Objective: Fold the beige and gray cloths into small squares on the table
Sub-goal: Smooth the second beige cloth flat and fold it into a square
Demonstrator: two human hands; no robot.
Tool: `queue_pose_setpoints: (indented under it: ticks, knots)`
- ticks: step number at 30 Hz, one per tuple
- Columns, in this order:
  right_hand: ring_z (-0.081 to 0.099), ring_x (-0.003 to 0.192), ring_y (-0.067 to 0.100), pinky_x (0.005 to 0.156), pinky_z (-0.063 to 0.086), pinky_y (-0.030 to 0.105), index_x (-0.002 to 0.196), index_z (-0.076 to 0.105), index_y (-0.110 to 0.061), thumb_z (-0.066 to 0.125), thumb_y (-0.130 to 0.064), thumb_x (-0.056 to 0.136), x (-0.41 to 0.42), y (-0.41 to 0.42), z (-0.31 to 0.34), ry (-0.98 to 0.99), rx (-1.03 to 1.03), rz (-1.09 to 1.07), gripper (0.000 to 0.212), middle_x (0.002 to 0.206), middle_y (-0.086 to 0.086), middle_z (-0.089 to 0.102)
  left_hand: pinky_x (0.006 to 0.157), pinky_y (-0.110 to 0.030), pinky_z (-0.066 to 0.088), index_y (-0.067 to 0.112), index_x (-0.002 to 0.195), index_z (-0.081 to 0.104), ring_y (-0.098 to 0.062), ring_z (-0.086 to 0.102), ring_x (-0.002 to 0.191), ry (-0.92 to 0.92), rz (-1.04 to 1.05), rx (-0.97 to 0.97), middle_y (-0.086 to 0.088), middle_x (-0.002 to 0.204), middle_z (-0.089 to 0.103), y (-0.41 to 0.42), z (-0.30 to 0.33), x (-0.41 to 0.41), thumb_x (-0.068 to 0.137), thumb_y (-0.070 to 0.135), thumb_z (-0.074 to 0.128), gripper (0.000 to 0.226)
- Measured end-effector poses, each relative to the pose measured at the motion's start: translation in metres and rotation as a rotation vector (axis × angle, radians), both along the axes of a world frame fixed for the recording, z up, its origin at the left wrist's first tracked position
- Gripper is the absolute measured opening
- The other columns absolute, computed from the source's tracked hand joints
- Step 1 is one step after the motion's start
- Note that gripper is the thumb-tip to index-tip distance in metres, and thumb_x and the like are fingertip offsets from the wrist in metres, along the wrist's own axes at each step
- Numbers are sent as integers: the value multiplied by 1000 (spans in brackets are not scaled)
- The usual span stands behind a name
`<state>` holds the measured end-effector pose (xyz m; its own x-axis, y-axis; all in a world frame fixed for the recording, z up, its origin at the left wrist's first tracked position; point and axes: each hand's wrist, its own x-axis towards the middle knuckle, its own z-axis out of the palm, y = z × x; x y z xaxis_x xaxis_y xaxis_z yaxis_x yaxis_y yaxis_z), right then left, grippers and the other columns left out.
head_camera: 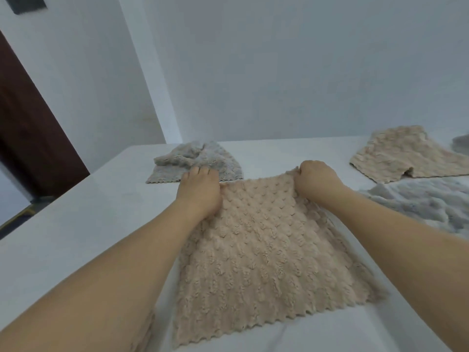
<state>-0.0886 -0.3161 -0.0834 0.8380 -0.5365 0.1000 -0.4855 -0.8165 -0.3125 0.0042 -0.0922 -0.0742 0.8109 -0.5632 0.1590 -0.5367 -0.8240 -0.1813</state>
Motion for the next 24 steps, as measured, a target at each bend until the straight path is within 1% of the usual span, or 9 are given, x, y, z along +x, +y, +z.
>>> queue_pose_setpoints:
  ticks: [1,2,4,6,7,9,10,12,24]
  knots:
    - [49,79,27,58,36,29,74,44,-5,39,-6,89,5,2,2,-36,-54,-3,15,82,9,47,98,-38,33,9,120,50,-29,41,118,-61,-22,-67,-10,127,50,-4,-1,2,84,10,44,36]
    - [50,88,29,66,40,33,85,49,-3,39,-8,91,8,5,4,-104,-90,5,13,93,11,48,97,-36,33,7,121,50,-29,43,116,-89,-54,-163,-10,126,50,-7,0,3,82,5,44,40]
    - [51,111,33,91,44,39,117,53,-1,37,-9,95,10,17,6,-214,-35,109,29,121,14,52,94,-34,36,6,122,52,-27,46,115,-21,-118,-396,-9,125,51,-18,0,-1,82,1,44,41]
    - [39,133,28,111,31,37,140,43,-8,32,-15,99,6,33,-1,-160,89,277,42,146,8,42,97,-36,38,5,123,54,-28,47,119,147,-156,-496,-10,127,52,-27,-8,-11,91,6,42,34]
    - [32,139,25,115,24,37,145,38,-13,29,-22,101,4,40,-9,-77,101,337,45,152,5,35,102,-37,36,6,126,53,-29,45,125,217,-169,-450,-9,132,51,-30,-16,-17,96,13,39,34]
    - [18,146,22,119,12,40,151,25,-19,20,-35,103,1,48,-28,88,-40,376,51,159,3,21,117,-38,20,12,145,38,-26,26,144,316,-128,-279,-5,154,33,-29,-36,-28,103,29,26,47]
    - [11,148,20,120,6,40,153,18,-22,16,-39,102,2,48,-34,125,-95,370,54,161,1,14,121,-39,10,16,152,26,-22,15,148,328,-90,-234,-1,161,21,-27,-42,-30,104,33,21,52]
    - [4,149,17,120,2,40,154,11,-24,13,-41,102,3,47,-37,141,-120,351,55,162,-2,6,121,-38,1,18,156,14,-18,5,150,310,-60,-225,2,163,9,-25,-46,-30,104,36,17,55]
    - [-5,149,14,120,-3,36,155,2,-27,9,-45,102,-8,29,-33,209,-69,332,56,162,-4,-5,121,-38,-3,21,156,4,-13,-3,150,356,-31,-176,6,164,-1,-4,-43,-23,103,43,12,58]
